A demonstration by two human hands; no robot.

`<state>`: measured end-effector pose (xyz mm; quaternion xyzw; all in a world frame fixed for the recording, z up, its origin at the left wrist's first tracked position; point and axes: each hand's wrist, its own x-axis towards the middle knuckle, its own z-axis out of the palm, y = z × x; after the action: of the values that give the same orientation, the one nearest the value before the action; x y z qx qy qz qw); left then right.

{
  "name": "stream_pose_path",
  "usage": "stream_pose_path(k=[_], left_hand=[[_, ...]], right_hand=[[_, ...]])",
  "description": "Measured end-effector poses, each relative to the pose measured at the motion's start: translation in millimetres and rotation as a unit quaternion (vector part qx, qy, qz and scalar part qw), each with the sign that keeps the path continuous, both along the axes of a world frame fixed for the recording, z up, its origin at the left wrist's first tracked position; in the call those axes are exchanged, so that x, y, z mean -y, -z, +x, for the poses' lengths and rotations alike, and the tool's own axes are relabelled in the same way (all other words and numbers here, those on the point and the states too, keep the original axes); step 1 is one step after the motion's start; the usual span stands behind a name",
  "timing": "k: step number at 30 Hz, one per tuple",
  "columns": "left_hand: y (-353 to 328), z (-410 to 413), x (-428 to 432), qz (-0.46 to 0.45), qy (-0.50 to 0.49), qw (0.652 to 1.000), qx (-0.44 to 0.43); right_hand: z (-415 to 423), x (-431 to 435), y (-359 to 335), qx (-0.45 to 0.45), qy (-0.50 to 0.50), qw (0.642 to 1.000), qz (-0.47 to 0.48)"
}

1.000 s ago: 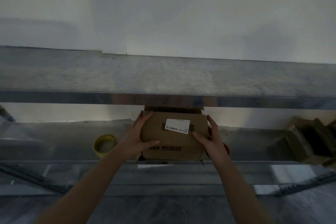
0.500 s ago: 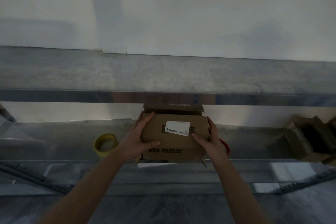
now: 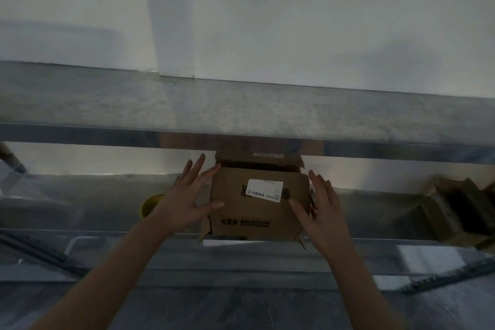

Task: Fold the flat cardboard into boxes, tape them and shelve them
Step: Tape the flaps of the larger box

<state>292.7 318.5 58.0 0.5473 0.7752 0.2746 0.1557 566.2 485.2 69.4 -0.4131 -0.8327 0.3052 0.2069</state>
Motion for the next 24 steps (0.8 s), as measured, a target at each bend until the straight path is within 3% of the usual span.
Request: stream_pose_path(k=[6, 10, 15, 17, 20, 24], left_hand=[[-1.2, -20.9, 22.5, -0.01, 0.016, 0.99, -0.137], [7.4, -58.2, 51.4, -0.067, 0.034, 0.973, -0.217], [36.7, -122.1, 95.6, -0.133, 0.059, 0.961, -0.236], [54.3, -142.1, 108.2, -0.161, 0.07, 0.956, -0.236], [83.0, -157.0, 115.8, -0.191, 0.091, 0.947, -0.243], [103.0, -156.9, 115.0, -0.181, 0.124, 0.939, -0.264]], right_hand=[[-12.5, 37.4, -14.5, 0.053, -0.02, 0.986, 0.158], [-55.2, 95.9, -13.6, 0.065, -0.07, 0.965, 0.246], [-144.0, 184.0, 22.5, 0.03, -0.175, 0.967, 0.182], [-178.6, 205.3, 46.3, 0.075, -0.186, 0.972, 0.12], [-218.9, 213.9, 85.4, 0.159, -0.166, 0.972, 0.049], [-245.3, 197.8, 126.8, 0.265, -0.065, 0.962, 0.002]])
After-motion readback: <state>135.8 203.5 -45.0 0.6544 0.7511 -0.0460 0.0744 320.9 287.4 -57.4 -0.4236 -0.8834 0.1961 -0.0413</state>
